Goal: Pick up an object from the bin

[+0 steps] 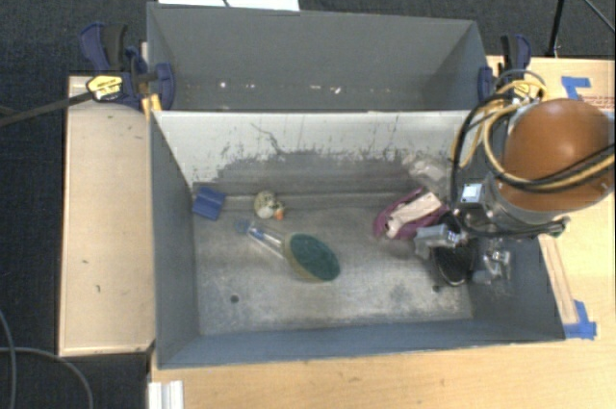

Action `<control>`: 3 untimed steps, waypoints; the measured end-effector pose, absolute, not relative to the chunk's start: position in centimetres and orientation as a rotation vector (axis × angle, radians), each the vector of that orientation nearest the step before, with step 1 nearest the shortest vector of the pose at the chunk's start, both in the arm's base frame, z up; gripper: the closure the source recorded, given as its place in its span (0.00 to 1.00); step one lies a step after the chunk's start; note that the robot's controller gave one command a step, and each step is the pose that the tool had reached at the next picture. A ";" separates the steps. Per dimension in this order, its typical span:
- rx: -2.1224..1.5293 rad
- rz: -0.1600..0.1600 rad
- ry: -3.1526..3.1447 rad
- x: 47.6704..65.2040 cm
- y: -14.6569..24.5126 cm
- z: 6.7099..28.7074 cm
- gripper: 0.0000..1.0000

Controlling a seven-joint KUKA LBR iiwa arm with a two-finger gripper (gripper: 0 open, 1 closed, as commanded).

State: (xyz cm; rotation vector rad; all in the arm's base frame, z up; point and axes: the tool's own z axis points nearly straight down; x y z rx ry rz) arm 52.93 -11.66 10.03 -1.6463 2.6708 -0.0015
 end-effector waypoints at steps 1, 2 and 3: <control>-1.892 0.022 2.506 55.4 -13.4 7.2 0.00; -2.316 0.005 2.121 55.5 -10.3 7.0 0.00; -2.311 0.007 2.131 55.4 -10.4 7.0 1.00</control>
Offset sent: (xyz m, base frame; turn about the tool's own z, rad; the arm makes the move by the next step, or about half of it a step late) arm 0.0237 -0.0250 -0.0303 -0.1888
